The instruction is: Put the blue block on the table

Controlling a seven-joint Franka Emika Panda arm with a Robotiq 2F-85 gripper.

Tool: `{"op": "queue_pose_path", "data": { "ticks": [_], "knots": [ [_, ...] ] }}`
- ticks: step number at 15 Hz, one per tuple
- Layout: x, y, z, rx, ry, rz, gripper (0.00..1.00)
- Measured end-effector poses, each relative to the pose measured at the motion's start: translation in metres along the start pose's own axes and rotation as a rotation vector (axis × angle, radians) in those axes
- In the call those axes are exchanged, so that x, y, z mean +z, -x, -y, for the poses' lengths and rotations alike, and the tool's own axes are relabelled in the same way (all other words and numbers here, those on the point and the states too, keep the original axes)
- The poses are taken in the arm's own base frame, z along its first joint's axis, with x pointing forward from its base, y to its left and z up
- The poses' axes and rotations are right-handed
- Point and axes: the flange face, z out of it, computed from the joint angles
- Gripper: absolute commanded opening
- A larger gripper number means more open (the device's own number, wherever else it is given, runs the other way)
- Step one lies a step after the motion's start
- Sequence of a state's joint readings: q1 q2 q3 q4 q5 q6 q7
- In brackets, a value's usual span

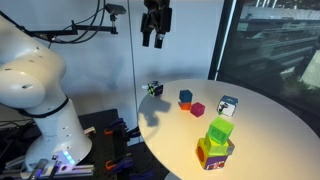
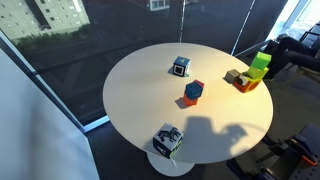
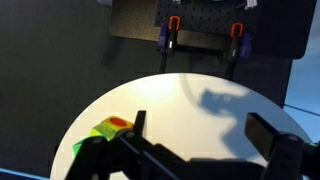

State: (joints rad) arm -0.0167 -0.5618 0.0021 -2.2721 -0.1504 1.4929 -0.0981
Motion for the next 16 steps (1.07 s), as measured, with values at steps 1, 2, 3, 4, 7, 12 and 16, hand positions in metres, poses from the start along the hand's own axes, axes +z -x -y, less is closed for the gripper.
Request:
{"op": "queue_pose_path", "data": {
  "ticks": [1, 2, 3, 4, 7, 12, 16],
  "knots": [
    [0.002, -0.003, 0.0, 0.001, 0.0, 0.005, 1.0],
    [0.004, -0.005, 0.0, 0.003, -0.001, 0.011, 1.0],
    [0.007, -0.008, 0.001, 0.005, -0.001, 0.017, 1.0],
    [0.009, -0.011, 0.001, 0.01, -0.002, 0.022, 1.0],
    [0.016, -0.022, 0.001, 0.026, -0.001, 0.023, 1.0],
    [0.023, -0.047, 0.003, 0.062, 0.004, -0.035, 1.0],
    [0.02, -0.063, 0.008, 0.083, 0.011, -0.11, 1.0]
  ]
}}
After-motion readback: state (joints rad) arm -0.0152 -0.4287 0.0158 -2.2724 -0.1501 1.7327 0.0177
